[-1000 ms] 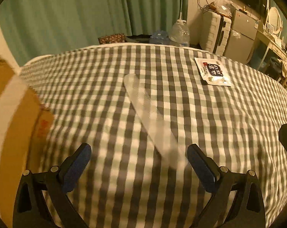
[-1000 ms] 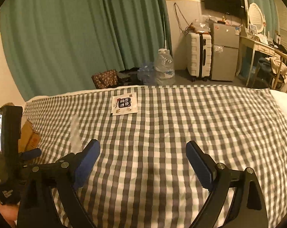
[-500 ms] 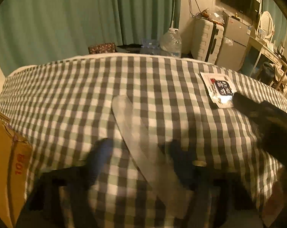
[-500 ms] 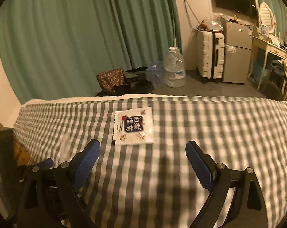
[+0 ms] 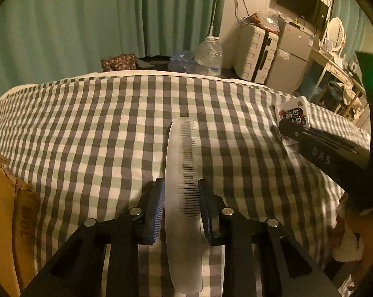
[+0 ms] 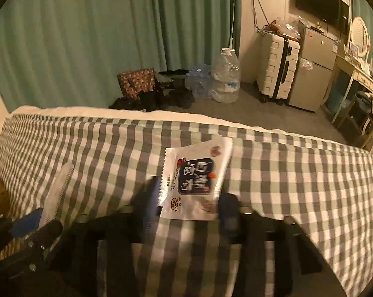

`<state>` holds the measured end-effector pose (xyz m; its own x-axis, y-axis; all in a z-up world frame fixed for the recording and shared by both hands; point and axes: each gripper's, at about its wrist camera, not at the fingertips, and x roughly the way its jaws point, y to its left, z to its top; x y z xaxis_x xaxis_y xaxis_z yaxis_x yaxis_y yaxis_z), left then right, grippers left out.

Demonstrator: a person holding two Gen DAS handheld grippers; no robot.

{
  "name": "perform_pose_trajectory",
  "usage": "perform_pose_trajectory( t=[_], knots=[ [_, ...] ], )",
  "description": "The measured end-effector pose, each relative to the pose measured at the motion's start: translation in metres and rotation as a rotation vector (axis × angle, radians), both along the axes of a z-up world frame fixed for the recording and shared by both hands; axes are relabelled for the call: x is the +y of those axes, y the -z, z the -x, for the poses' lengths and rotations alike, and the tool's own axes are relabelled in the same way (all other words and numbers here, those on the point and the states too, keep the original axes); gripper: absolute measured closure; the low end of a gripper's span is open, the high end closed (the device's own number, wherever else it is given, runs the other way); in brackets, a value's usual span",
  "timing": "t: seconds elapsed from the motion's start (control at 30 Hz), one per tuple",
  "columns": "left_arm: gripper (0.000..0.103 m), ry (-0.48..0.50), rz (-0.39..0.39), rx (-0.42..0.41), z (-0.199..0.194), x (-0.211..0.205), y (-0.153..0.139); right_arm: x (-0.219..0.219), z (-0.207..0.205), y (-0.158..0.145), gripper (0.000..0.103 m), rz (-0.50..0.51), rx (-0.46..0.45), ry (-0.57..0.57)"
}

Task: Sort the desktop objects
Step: 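Grasp the clear comb with the left gripper while the right grasps the white sachet, then carry the comb and sachet into the cardboard box and release both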

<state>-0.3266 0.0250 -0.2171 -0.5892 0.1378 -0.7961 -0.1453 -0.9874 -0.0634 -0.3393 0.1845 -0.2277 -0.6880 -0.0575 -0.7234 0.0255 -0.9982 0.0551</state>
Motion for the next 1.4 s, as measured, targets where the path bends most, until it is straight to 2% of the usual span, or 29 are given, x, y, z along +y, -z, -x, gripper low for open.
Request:
perform_pose_trajectory(
  t=[0.1,0.2,0.37,0.5,0.63,0.83,1.0,1.1,1.27,1.4],
  knots=[
    [0.076,0.023,-0.009,-0.02,-0.011,-0.002,-0.003,0.012,-0.01,-0.003,0.094,0.063,-0.019,0.016],
    [0.076,0.022,-0.025,-0.043,-0.024,-0.005,-0.008,0.017,-0.027,-0.006,0.095,0.07,-0.031,0.018],
    [0.076,0.035,-0.034,-0.022,-0.048,-0.001,-0.034,0.022,-0.062,-0.021,0.095,0.1,-0.037,0.01],
    [0.076,0.067,-0.043,0.034,-0.069,0.006,-0.072,0.026,-0.092,-0.049,0.095,0.171,-0.008,-0.002],
    [0.076,0.087,-0.06,0.083,-0.088,0.005,-0.108,0.022,-0.126,-0.083,0.095,0.194,0.043,-0.023],
    [0.076,0.076,-0.106,0.168,-0.114,-0.02,-0.167,0.003,-0.182,-0.134,0.095,0.261,0.094,-0.091],
    [0.076,0.035,-0.148,0.235,-0.134,-0.063,-0.21,-0.036,-0.215,-0.169,0.095,0.25,0.132,-0.168],
    [0.076,-0.012,-0.155,0.258,-0.145,-0.097,-0.223,-0.077,-0.227,-0.184,0.095,0.229,0.147,-0.239],
    [0.076,-0.094,-0.107,0.266,-0.159,-0.156,-0.224,-0.151,-0.236,-0.197,0.095,0.198,0.138,-0.364],
    [0.076,-0.214,-0.097,0.236,-0.161,-0.218,-0.215,-0.208,-0.234,-0.198,0.095,0.199,0.116,-0.468]
  ],
)
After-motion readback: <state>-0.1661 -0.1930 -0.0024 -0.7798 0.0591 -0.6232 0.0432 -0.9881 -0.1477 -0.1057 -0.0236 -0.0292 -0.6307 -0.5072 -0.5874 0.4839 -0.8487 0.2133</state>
